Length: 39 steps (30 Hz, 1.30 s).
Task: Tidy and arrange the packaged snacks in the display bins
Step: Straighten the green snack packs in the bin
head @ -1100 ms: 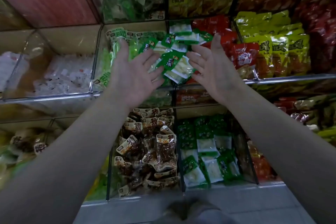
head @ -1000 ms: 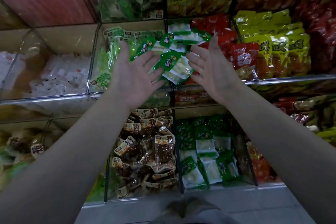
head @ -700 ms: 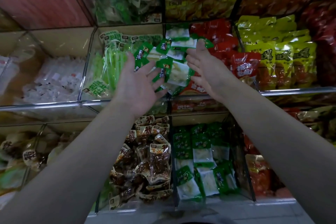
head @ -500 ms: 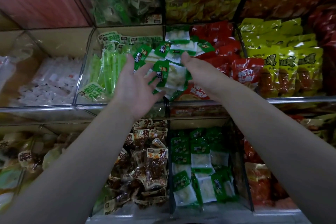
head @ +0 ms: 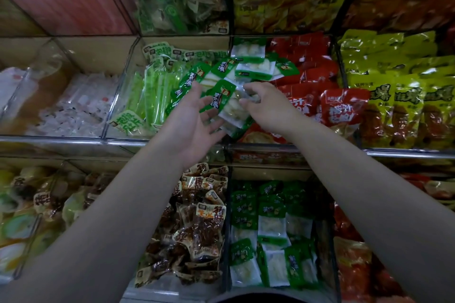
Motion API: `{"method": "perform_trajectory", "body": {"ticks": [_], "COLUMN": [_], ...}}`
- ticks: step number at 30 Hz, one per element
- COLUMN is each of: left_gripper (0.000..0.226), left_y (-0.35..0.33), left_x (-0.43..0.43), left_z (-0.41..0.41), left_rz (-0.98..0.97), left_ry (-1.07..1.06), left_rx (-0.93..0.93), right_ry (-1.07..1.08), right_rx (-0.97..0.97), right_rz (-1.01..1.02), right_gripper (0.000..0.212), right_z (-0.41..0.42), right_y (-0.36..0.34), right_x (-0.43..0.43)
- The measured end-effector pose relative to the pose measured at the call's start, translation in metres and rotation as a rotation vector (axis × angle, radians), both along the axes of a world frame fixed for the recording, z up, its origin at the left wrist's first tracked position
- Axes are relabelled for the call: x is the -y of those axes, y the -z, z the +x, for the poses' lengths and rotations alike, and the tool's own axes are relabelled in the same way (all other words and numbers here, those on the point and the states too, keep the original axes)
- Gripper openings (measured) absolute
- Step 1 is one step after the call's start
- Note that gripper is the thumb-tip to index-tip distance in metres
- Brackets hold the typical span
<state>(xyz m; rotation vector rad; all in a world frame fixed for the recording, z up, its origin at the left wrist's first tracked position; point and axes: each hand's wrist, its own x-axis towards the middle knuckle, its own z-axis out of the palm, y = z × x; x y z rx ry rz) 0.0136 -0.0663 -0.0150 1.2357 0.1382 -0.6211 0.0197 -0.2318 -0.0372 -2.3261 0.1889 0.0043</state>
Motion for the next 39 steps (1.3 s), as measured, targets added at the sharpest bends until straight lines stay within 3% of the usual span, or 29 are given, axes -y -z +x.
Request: {"method": "perform_trajectory", "body": {"ticks": [13, 16, 22, 33, 39], "left_gripper": [0.065, 0.066, 0.049, 0.018, 0.019], "left_y": [0.001, 0.000, 0.001, 0.030, 0.057], "left_x": [0.007, 0.006, -0.001, -0.010, -0.006], "left_z": [-0.013, -0.020, -0.033, -0.062, -0.084], "left_rz": [-0.051, -0.078, -0.149, -0.096, -0.045], "left_ry": [-0.136, -0.144, -0.185, -0.124, -0.034], "left_rx": [0.087, 0.082, 0.087, 0.063, 0.025], "right_ry": [0.039, 0.070, 0.119, 0.199, 0.213], "right_rx": [0.176, 0.208, 0.259, 0.076, -0.022], "right_rz": [0.308, 0.400, 0.508, 0.634, 0.649], "right_gripper": [0.042, 0.031, 0.018, 0.023, 0.025], "right_z": [-0.022, -0.029, -0.054, -0.111, -0.144], "right_y": [-0.005, -0.007, -0.017, 0.013, 0.047], "right_x": [-0.002, -0.007, -0.014, -0.015, -0.011]}}
